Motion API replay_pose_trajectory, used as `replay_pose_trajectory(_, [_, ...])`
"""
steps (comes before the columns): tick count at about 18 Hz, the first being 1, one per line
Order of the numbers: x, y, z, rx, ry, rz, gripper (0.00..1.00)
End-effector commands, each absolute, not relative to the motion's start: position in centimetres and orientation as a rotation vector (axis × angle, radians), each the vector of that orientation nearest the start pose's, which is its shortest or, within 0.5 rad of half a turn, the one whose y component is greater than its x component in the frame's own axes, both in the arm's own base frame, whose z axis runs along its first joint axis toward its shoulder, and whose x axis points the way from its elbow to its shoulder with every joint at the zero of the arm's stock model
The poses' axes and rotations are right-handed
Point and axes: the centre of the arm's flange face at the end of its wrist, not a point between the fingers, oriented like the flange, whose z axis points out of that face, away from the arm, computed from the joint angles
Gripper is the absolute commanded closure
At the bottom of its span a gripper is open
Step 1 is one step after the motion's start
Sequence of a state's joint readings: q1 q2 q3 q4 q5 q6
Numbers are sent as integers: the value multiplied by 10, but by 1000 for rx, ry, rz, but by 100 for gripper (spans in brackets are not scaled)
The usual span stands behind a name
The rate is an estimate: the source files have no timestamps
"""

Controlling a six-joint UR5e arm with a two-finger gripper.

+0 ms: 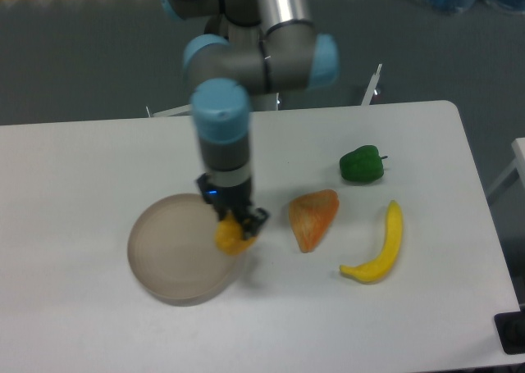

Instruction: Pick up the yellow pepper from the plate

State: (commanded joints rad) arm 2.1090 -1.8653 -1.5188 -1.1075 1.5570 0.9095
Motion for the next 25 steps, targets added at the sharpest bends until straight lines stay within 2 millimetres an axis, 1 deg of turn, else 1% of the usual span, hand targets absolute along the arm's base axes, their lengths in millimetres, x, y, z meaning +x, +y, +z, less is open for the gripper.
replay_pose_trajectory(1, [-225, 599, 403, -2900, 584, 218, 86])
replay_pose_trajectory(2, [-241, 591, 404, -2896, 627, 230, 91])
replay_pose_trajectory(6, [-280, 570, 402, -2927, 650, 212, 91])
replay_pose_trajectory(9, [-299, 554, 388, -2956, 799, 143, 89])
replay_pose_trajectory(11, [-303, 550, 384, -2943, 908, 125, 89])
replay_pose_trajectory(12, [-309, 547, 383, -2946, 911, 120, 89])
replay_pose_trajectory(14, [-326, 546, 366, -2968, 886, 90, 88])
replay_pose_trajectory(18, [-327, 548, 365, -2966, 893, 82, 87])
replay_pose_trajectory(19, [-329, 548, 366, -2962, 909, 80, 87])
replay_pose_trajectory(21, [-329, 548, 363, -2935, 1015, 77, 87])
replay_pose_trajectory(25, [-329, 548, 362, -2935, 1022, 73, 88])
